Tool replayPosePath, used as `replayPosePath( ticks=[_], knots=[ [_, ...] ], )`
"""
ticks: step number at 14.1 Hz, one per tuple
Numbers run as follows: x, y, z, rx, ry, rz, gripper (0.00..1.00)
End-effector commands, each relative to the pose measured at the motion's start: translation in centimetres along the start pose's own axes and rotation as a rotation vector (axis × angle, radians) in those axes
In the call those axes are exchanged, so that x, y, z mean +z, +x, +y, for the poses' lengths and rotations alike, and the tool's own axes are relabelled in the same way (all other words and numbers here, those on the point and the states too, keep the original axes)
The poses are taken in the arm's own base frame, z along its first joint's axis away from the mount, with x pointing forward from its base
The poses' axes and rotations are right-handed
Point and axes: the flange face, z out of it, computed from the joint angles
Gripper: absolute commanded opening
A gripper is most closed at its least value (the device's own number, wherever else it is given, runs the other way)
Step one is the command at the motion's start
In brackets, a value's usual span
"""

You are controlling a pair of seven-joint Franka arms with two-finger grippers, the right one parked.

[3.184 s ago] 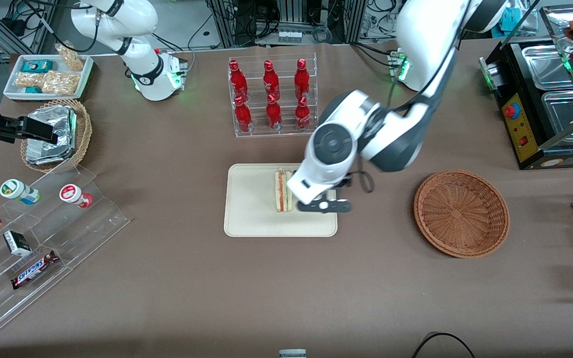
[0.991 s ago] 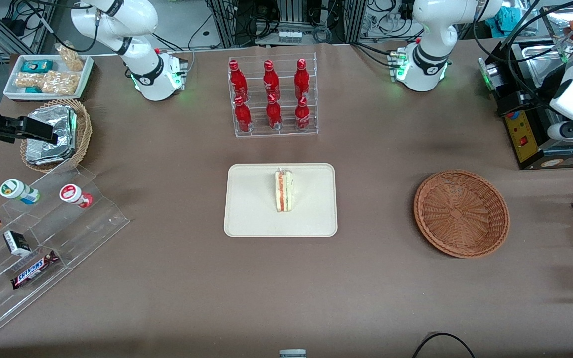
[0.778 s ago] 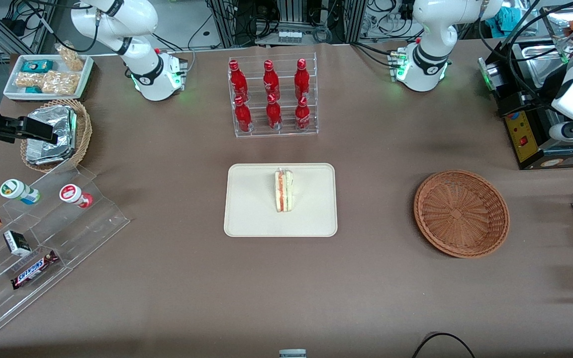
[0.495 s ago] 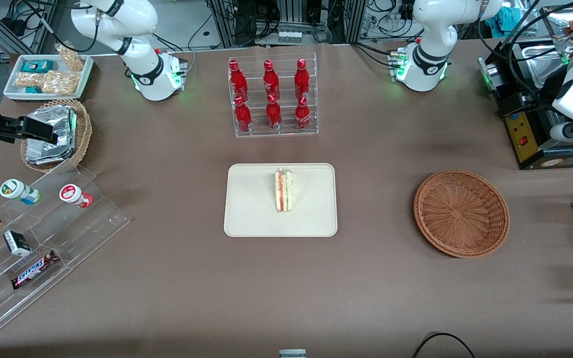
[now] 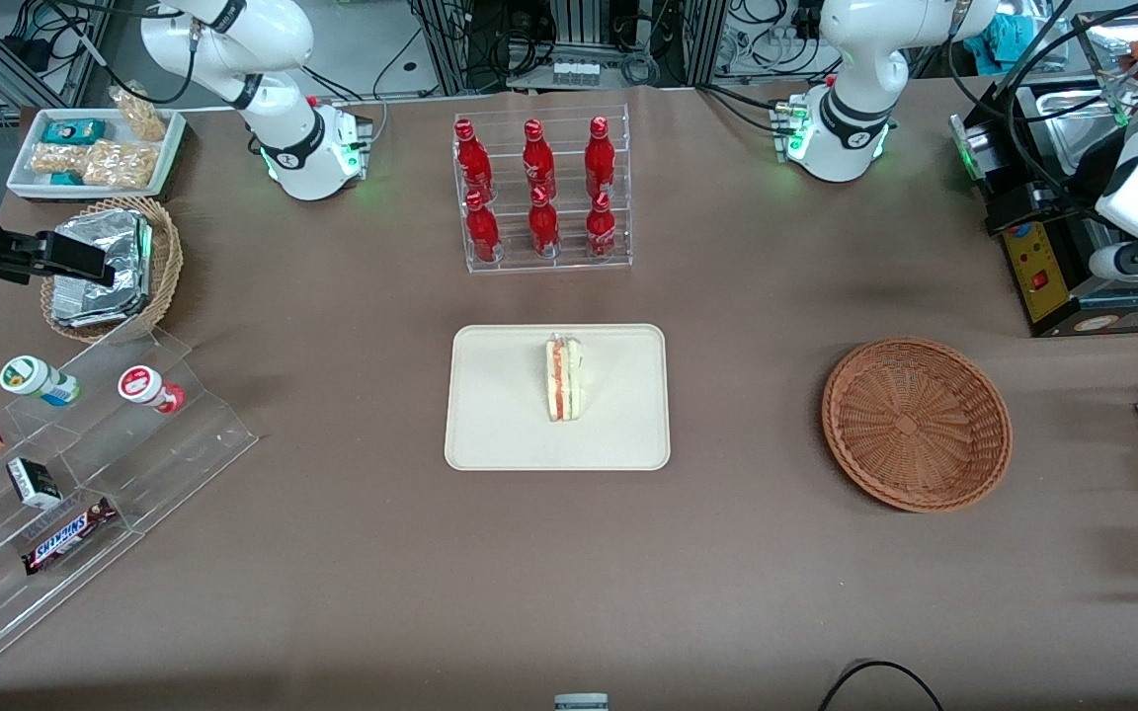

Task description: Place sandwich from basket to tray

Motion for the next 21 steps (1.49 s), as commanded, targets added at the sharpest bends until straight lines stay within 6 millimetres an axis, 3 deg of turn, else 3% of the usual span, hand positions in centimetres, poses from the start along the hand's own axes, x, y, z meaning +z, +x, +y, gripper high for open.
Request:
replayPosePath(
  ticks=[1,10,14,21],
  knots=[
    [-0.1,-0.3,-0.6,-0.013,-0.008,0.019,1.0],
    [-1.0,-0.3,-0.6,-0.022,-0.021,0.04,1.0],
    [-0.4,0.1,-0.4,-0.017,-0.024,0.025,1.0],
    [-0.6,1.1,-2.4,-0.047,-0.049,0.059,1.0]
  ],
)
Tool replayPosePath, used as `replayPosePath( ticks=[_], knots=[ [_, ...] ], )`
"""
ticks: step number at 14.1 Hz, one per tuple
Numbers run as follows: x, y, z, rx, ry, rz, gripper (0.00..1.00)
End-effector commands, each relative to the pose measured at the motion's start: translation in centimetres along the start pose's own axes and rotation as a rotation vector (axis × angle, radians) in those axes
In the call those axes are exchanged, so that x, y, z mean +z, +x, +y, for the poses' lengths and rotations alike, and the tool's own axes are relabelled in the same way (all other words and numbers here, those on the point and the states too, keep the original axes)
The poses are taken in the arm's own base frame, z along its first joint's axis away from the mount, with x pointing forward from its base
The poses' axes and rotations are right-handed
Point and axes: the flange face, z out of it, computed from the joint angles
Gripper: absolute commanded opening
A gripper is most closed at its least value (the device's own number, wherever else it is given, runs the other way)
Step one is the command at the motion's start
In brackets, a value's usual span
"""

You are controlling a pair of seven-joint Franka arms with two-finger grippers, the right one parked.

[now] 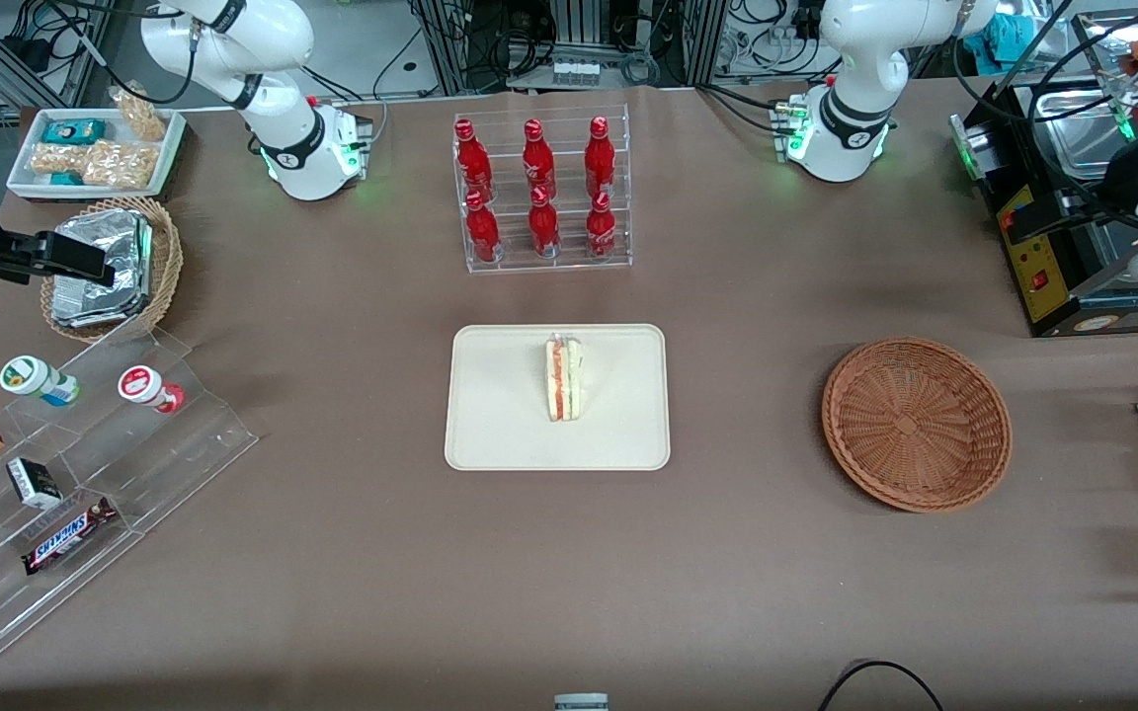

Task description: Place sandwich from basket to tray

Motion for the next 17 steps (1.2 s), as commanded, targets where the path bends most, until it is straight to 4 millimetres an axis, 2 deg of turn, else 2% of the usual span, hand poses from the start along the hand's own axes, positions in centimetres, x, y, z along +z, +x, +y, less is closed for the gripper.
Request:
replayPosePath(
  ticks=[1,7,17],
  knots=[
    [-0.2,0.4,-0.4,-0.004,-0.019,0.025,1.0],
    [-0.4,2.4,0.0,0.031,-0.029,0.063,1.0],
    [0.0,2.8,0.1,0.059,-0.031,0.054,1.0]
  ],
)
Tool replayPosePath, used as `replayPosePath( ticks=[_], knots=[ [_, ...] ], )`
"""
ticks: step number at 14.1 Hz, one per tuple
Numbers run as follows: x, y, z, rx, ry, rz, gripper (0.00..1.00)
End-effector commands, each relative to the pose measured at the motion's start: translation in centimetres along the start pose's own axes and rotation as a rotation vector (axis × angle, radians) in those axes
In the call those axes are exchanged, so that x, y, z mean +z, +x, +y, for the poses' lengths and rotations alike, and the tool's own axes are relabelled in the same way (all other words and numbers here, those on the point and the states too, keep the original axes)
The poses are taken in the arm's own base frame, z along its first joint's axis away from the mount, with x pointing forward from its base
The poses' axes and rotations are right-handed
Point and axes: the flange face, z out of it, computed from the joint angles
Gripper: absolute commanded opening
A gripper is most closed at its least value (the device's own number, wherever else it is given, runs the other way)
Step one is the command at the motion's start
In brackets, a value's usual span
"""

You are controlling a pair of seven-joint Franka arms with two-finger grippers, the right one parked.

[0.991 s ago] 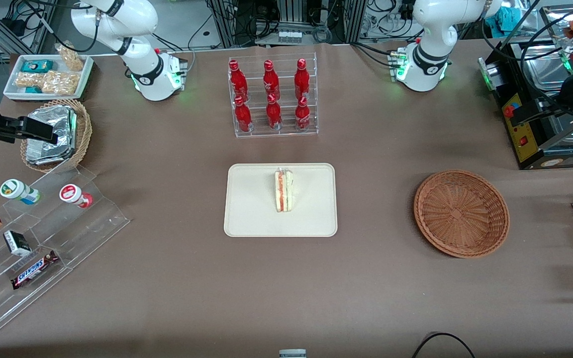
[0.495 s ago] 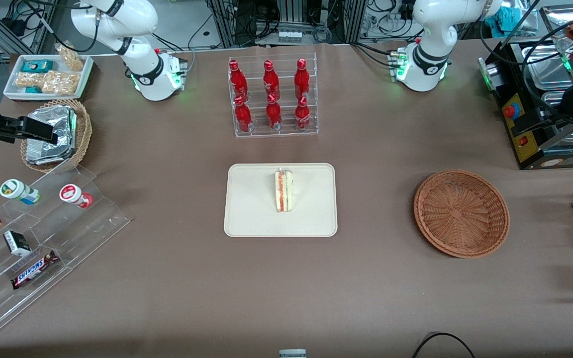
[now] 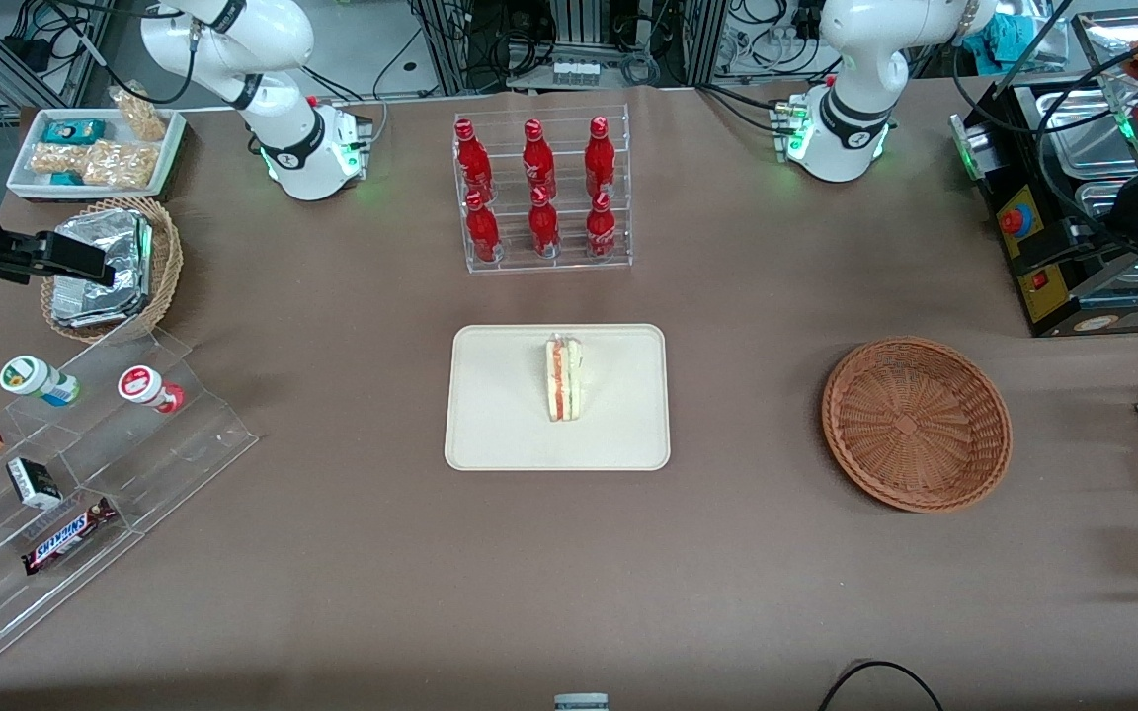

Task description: Place sandwich from basket to tray

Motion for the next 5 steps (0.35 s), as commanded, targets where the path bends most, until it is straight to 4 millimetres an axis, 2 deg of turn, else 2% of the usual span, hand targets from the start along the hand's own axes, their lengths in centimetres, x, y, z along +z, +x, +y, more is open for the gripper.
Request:
replayPosePath(
  ticks=[1,5],
  knots=[
    [-0.3,0.45,-0.07,0.01,-0.011,0.003,1.0],
    [-0.01,0.45,0.0,0.013,-0.002,-0.004,1.0]
  ],
)
